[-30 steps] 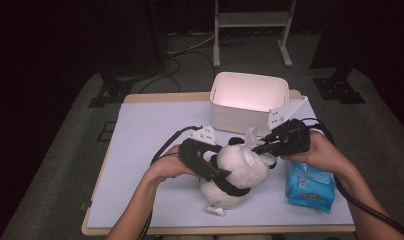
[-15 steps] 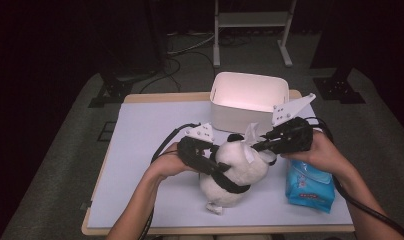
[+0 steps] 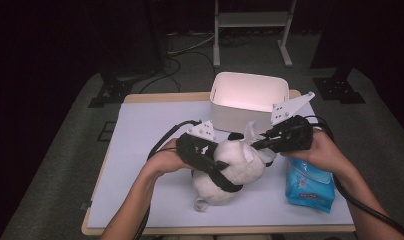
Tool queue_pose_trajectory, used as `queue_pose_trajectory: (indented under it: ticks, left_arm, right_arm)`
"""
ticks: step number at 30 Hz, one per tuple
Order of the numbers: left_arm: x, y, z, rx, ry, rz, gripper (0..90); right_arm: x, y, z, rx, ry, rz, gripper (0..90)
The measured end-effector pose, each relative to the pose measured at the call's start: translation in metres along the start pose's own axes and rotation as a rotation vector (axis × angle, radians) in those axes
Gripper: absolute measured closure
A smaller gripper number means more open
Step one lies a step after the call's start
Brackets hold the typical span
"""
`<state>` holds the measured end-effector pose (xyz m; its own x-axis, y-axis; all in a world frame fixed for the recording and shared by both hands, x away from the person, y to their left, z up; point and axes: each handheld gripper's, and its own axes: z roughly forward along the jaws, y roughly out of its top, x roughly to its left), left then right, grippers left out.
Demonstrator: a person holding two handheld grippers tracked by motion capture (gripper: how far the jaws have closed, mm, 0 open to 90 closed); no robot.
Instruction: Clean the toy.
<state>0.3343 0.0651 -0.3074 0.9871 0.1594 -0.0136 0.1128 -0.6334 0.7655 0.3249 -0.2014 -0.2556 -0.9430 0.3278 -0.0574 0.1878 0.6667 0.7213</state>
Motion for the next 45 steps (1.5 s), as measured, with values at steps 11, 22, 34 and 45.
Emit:
queue_pose_trajectory:
  ticks: [11,22,34,45]
  left_arm:
    - [0.004,-0.012,-0.003,-0.031,-0.007,-0.030,40.6]
    - [0.005,-0.018,-0.004,-0.050,-0.016,-0.051,40.0]
    - [0.001,-0.011,0.001,-0.033,-0.025,-0.020,39.5]
    - [0.000,-0.012,0.002,-0.034,-0.026,-0.028,39.2]
  right_arm:
    - [-0.002,-0.006,0.003,0.012,0.012,0.010,78.8]
    - [-0.006,-0.031,0.004,0.044,0.014,0.057,78.4]
    - [-0.002,-0.001,-0.003,0.012,0.000,0.000,78.5]
    - [0.000,0.020,0.011,0.038,0.011,-0.031,78.5]
